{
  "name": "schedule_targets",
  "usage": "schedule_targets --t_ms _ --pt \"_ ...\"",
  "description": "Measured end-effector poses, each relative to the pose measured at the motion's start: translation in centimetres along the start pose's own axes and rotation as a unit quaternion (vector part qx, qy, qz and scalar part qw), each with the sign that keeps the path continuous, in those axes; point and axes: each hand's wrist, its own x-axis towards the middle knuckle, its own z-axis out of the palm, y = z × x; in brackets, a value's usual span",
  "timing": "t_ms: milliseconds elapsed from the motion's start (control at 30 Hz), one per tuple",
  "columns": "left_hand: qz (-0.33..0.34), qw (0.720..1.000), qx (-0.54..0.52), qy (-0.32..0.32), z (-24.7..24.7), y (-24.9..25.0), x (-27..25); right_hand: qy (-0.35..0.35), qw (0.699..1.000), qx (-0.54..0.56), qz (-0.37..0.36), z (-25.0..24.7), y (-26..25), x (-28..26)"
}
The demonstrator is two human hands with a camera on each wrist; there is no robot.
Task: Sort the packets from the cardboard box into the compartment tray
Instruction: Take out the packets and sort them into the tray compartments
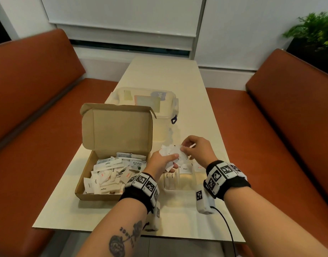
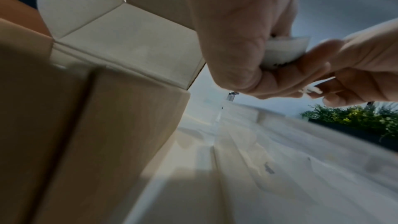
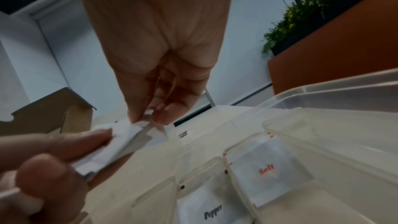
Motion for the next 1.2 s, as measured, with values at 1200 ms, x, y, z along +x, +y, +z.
schedule_targets --t_ms 1200 --pt "0.011 0.995 -0.083 0.057 0.82 0.36 -0.28 0.040 0.979 0.171 0.105 -0.29 -0.38 -0.72"
